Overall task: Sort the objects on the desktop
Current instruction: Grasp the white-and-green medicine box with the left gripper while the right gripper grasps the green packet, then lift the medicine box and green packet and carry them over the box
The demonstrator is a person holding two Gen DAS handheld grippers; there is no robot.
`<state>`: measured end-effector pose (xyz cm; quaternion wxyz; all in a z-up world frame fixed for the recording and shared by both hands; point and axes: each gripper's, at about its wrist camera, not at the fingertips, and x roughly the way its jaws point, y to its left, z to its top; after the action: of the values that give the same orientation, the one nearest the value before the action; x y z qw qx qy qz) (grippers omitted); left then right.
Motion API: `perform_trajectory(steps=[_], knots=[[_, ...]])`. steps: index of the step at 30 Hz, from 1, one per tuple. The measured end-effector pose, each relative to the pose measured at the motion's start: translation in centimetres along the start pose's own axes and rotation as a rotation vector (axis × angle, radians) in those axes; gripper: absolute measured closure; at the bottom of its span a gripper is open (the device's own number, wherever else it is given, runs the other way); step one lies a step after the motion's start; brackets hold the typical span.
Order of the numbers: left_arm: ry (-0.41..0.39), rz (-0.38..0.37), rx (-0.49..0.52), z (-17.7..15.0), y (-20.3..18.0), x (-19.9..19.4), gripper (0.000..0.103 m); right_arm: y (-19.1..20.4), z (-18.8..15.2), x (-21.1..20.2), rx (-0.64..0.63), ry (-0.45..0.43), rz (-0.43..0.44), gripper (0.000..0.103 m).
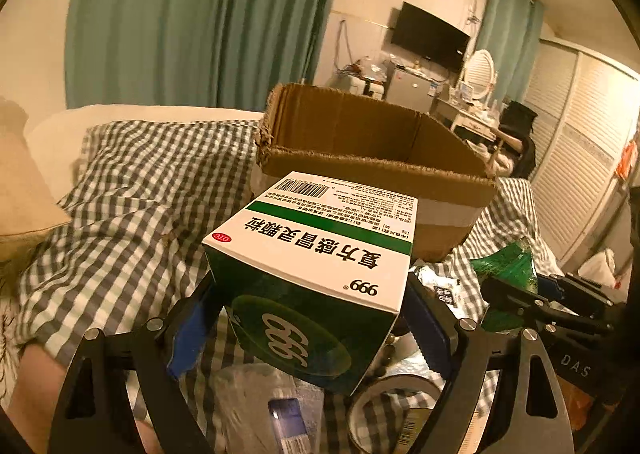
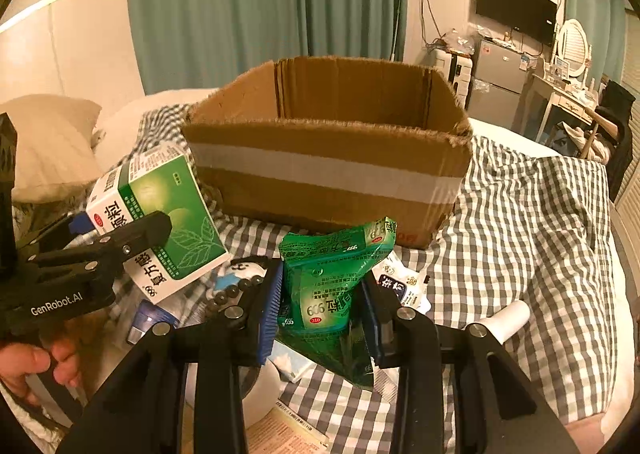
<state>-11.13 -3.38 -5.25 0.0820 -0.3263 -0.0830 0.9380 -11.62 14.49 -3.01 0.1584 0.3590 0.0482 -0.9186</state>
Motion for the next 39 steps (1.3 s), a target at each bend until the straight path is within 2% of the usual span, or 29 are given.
perform_trajectory(steps=[7,14,23,30,39], knots=[[-0.048,0.086,0.018,0.9,-1.6,-2.5,0.014,-0.1,0.7,-3.0,0.010,-0.046,0.016,0.068],[-0.076,0.097,0.038,2.8,-3.6,-4.0,0.014,-0.7,1.7,-5.5,0.030,-0.088,0.022,0.068],[-0.149,0.098,0.095,5.7,-6.7,-5.2,0.014,-1.7,4.0,-7.2,0.037,-0.136,0.034,0.068],[-0.175,0.100,0.122,8.2,-7.9,-3.7,0.014,-2.8,6.8,-6.3,0.038,-0.163,0.038,0.068],[-0.200,0.110,0.114,11.4,-7.3,0.4,0.014,-3.9,10.3,-2.1,0.034,-0.176,0.046,0.068]])
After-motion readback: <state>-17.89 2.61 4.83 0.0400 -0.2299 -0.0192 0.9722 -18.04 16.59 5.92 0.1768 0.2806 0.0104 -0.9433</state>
